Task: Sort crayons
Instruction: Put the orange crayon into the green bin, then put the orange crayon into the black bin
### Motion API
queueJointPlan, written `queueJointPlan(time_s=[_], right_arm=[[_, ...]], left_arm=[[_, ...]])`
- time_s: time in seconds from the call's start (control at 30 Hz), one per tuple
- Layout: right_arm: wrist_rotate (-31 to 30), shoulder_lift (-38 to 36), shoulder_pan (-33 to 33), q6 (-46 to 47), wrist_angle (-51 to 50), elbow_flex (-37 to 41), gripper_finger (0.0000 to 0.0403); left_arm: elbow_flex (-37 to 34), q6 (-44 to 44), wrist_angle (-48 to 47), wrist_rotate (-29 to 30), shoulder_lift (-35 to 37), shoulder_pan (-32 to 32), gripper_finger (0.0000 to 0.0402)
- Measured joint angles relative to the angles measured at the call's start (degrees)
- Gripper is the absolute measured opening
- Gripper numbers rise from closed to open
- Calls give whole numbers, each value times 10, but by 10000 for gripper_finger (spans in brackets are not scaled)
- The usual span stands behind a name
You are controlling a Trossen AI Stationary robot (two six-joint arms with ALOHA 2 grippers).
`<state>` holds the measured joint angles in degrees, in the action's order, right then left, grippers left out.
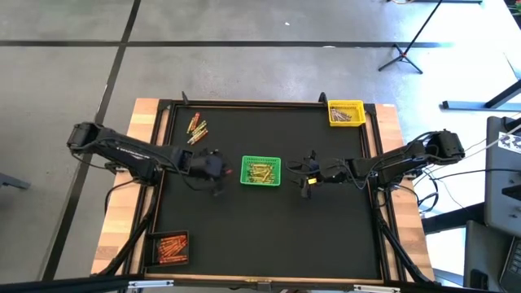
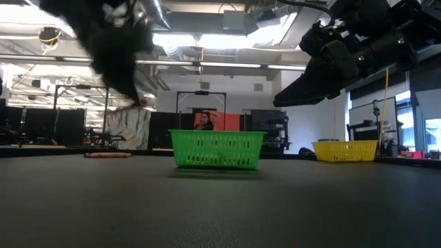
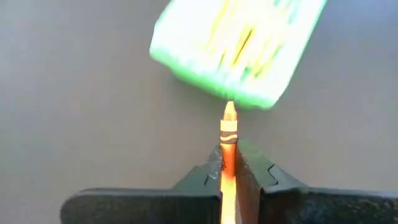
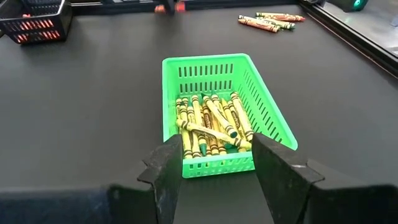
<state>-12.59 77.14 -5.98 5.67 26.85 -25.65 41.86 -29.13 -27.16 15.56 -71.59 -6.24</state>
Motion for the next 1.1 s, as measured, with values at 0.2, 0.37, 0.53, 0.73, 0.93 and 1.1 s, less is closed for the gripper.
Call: queueJointPlan(time_s=[0.2, 0.37, 0.53, 0.73, 0.93, 1.1], right_arm=[[0, 0, 0, -1, 0, 0, 191], [0, 0, 0, -1, 1, 0, 191], [0, 0, 0, -1, 1, 0, 191], [0, 0, 0, -1, 0, 0, 191], [0, 0, 0, -1, 0, 0, 191], [0, 0, 0, -1, 0, 0, 191]], left_arm=[[22, 185, 181, -8, -19, 12, 5], [23, 258, 273, -29, -68, 37, 6], [23, 294, 345, -64, -135, 62, 6], [23, 303, 397, -86, -193, 81, 6], [23, 310, 406, -80, -208, 91, 10], [23, 312, 405, -76, -205, 95, 55]])
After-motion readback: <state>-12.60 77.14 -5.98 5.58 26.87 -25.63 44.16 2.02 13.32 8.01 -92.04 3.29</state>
